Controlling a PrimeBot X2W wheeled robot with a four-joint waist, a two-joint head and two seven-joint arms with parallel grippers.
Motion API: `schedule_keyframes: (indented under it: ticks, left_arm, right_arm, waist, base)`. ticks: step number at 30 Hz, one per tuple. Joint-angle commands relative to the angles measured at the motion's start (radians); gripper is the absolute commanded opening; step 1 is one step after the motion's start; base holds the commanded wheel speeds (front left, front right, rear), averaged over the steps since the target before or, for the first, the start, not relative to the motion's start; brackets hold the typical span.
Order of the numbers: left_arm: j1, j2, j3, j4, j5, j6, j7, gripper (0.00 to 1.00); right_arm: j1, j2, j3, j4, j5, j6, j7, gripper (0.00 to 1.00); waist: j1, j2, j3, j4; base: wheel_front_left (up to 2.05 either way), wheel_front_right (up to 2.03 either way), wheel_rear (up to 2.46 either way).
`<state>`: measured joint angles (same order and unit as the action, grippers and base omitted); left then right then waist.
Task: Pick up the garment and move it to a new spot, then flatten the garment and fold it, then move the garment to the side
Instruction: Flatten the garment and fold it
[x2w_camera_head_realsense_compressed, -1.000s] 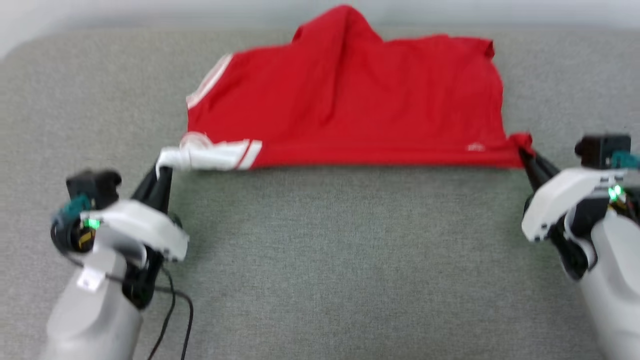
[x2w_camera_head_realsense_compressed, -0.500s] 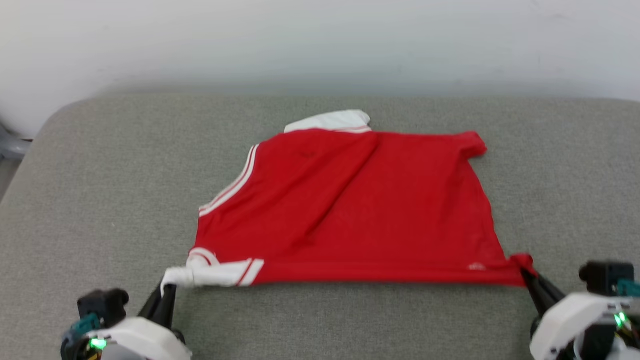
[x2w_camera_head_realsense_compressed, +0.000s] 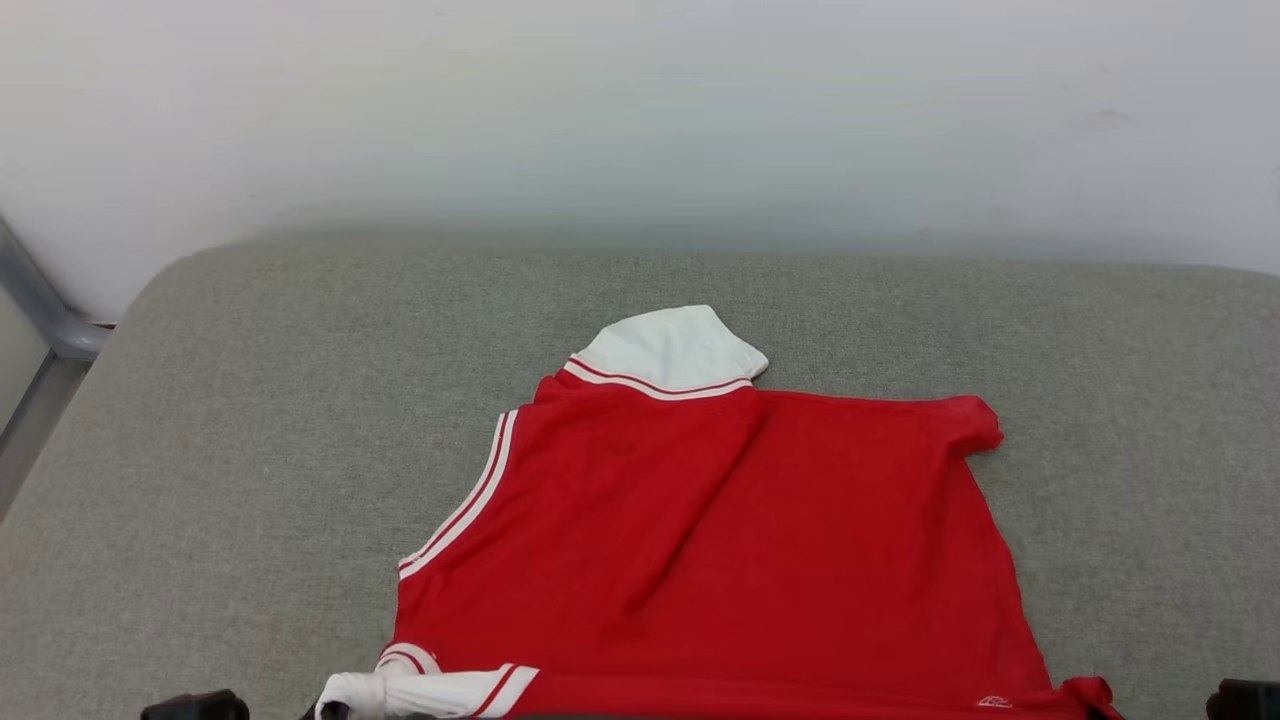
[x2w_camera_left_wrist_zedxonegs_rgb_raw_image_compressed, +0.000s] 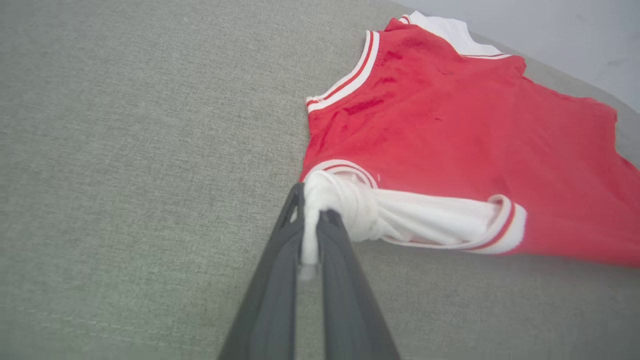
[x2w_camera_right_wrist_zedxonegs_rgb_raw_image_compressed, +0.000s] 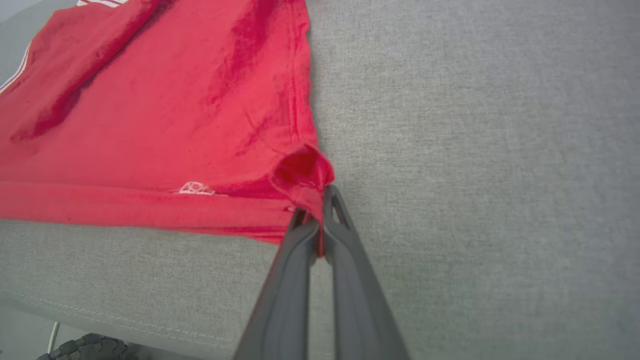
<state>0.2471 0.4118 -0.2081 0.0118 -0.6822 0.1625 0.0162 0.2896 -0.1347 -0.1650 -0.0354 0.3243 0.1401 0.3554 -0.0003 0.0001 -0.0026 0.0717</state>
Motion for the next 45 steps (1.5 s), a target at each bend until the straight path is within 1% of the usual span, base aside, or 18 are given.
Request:
schedule_keyframes:
  ticks: [1,5,10,14,19,20,28,29,30,31,32,33,35,36,37,41,45]
  left_arm:
    - [0.013,0.043,0.040,-0.035,-0.002,0.038,0.020,0.00]
    - [-0.020,0.057,0.017,-0.092,0.006,0.039,0.066,0.00]
    - [-0.115,0.052,-0.035,-0.065,0.018,-0.003,0.109,0.00]
    - [-0.220,0.026,-0.055,0.003,0.021,-0.043,0.079,0.00]
    - [-0.329,-0.002,-0.078,0.121,0.024,-0.098,0.046,0.00]
    - [-0.329,-0.002,-0.078,0.121,0.024,-0.098,0.046,0.00]
    - [-0.430,-0.040,-0.106,0.304,0.016,-0.164,0.006,0.00]
    - [-0.439,-0.043,-0.111,0.323,0.015,-0.172,0.003,0.00]
    - [-0.450,-0.048,-0.119,0.336,0.019,-0.184,-0.004,0.00]
    - [-0.458,-0.053,-0.124,0.351,0.022,-0.192,-0.013,0.00]
    - [-0.462,-0.059,-0.129,0.368,0.021,-0.201,-0.017,0.15]
    - [-0.465,-0.061,-0.132,0.381,0.021,-0.206,-0.023,0.33]
    - [-0.475,-0.066,-0.132,0.406,0.017,-0.214,-0.036,0.86]
    - [-0.476,-0.070,-0.128,0.425,0.015,-0.212,-0.053,1.00]
    - [-0.476,-0.070,-0.128,0.425,0.015,-0.212,-0.053,1.00]
    - [-0.464,-0.063,-0.114,0.441,0.010,-0.205,-0.078,1.00]
    - [-0.443,-0.034,-0.095,0.424,0.004,-0.183,-0.067,1.00]
  right_arm:
    - [0.022,-0.017,-0.046,-0.029,-0.011,-0.017,0.028,0.00]
    - [-0.002,-0.021,-0.037,-0.067,-0.026,-0.017,0.084,0.00]
    - [-0.092,-0.033,0.013,-0.067,-0.042,-0.012,0.119,0.00]
    - [-0.175,-0.052,0.061,-0.032,-0.050,-0.010,0.123,0.00]
    - [-0.288,-0.064,0.117,0.047,-0.051,-0.010,0.102,0.00]
    - [-0.288,-0.064,0.117,0.047,-0.051,-0.010,0.102,0.00]
    - [-0.417,-0.070,0.179,0.229,-0.036,-0.010,0.002,0.00]
    - [-0.429,-0.072,0.186,0.253,-0.035,-0.010,-0.017,0.06]
    - [-0.439,-0.075,0.192,0.278,-0.037,-0.010,-0.034,0.16]
    - [-0.446,-0.075,0.199,0.301,-0.036,-0.010,-0.054,0.38]
    - [-0.454,-0.072,0.205,0.325,-0.029,-0.010,-0.075,0.47]
    - [-0.457,-0.071,0.210,0.345,-0.029,-0.010,-0.093,1.00]
    - [-0.470,-0.071,0.225,0.371,-0.021,-0.010,-0.143,1.00]
    - [-0.471,-0.068,0.231,0.390,-0.019,-0.010,-0.199,1.00]
    - [-0.471,-0.068,0.231,0.390,-0.019,-0.010,-0.199,1.00]
    - [-0.450,-0.064,0.222,0.395,-0.016,-0.010,-0.316,1.00]
    - [-0.414,-0.050,0.195,0.367,-0.036,-0.010,-0.387,1.00]
  waist:
    - [0.0003,-0.0001,-0.002,0.001]
    - [0.0003,-0.0001,-0.001,-0.004]
    - [0.0003,-0.0001,0.023,-0.017]
    - [0.0003,-0.0001,0.066,-0.022]
    - [0.0003,-0.0001,0.127,-0.032]
    - [0.0003,-0.0001,0.127,-0.032]
    - [0.0003,-0.0001,0.182,-0.036]
    - [0.0003,-0.0001,0.188,-0.036]
    - [0.0003,-0.0001,0.191,-0.036]
    - [0.0003,-0.0001,0.193,-0.036]
    - [0.0003,-0.0001,0.194,-0.035]
    - [0.0003,-0.0001,0.194,-0.035]
    - [0.0003,-0.0001,0.192,-0.035]
    - [0.0003,-0.0001,0.184,-0.035]
    - [0.0003,-0.0001,0.184,-0.035]
    - [0.0003,-0.0001,0.154,-0.035]
    - [0.0003,-0.0001,0.118,-0.036]
  base:
    - [0.00,0.00,0.00]
    - [0.00,0.00,0.00]
    - [0.00,0.00,0.00]
    - [0.00,0.00,0.00]
    - [0.00,0.00,0.00]
    - [0.00,0.00,0.00]
    - [0.00,0.00,0.00]
    - [0.00,0.00,0.00]
    - [0.00,0.00,0.00]
    - [0.00,0.00,0.00]
    - [0.00,0.00,0.00]
    - [0.00,0.00,0.00]
    - [0.00,0.00,0.00]
    - [0.00,0.00,0.00]
    - [0.00,0.00,0.00]
    - [0.00,0.00,0.00]
    - [0.00,0.00,0.00]
